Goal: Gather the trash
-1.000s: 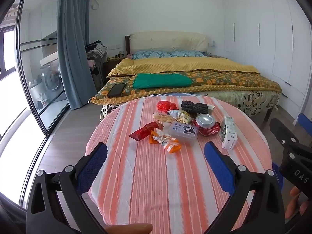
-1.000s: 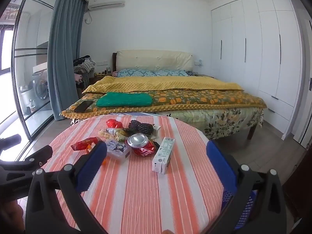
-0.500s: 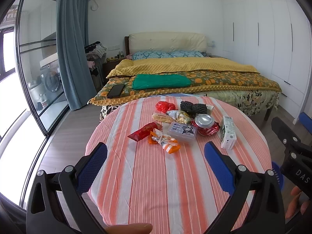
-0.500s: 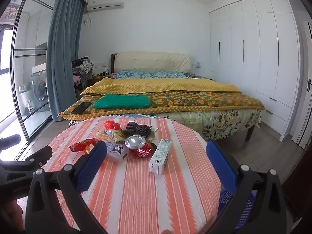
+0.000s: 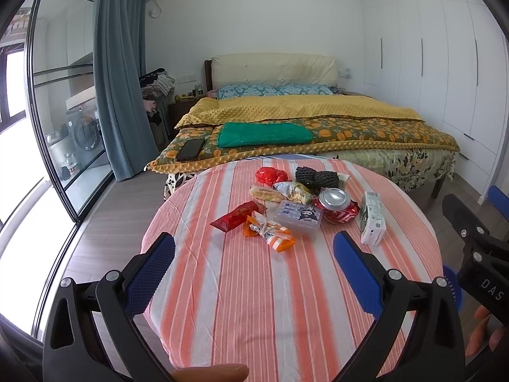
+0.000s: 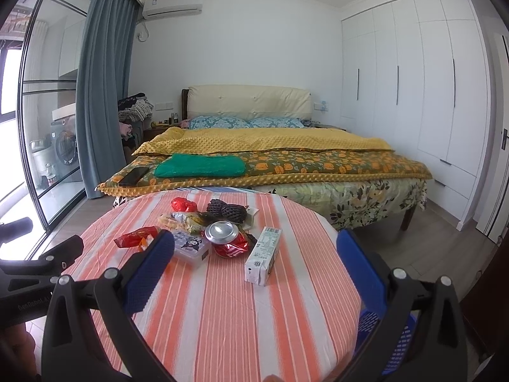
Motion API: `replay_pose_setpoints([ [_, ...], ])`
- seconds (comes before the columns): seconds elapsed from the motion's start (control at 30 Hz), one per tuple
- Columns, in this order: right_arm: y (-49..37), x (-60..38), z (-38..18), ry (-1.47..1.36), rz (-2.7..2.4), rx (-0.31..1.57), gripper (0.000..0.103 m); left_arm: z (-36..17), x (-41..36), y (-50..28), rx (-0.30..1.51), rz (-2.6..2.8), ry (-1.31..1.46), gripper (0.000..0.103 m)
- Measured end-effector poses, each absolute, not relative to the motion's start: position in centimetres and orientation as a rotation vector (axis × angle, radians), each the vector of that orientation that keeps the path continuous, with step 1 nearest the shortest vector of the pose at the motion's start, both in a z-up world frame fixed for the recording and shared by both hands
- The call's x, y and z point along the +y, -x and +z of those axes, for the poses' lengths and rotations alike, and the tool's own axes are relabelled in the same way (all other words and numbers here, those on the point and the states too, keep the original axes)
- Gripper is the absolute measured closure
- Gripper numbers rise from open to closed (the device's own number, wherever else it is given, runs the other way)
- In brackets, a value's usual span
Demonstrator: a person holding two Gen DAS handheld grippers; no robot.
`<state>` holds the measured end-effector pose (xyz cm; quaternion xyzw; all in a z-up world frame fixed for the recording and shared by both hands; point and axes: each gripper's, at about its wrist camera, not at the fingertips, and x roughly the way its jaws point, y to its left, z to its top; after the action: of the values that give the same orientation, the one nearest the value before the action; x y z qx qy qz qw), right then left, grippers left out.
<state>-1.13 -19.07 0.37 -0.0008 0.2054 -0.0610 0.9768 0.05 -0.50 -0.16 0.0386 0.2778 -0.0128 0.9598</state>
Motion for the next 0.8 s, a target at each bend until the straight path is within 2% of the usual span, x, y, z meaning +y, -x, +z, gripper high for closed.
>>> replay_pose_setpoints([
  [0.8, 1.05, -18.82, 0.27, 0.005, -0.123, 0.414, 0.005, 0.12, -0.11, 0.13, 0.562, -0.023, -0.079, 0.004],
])
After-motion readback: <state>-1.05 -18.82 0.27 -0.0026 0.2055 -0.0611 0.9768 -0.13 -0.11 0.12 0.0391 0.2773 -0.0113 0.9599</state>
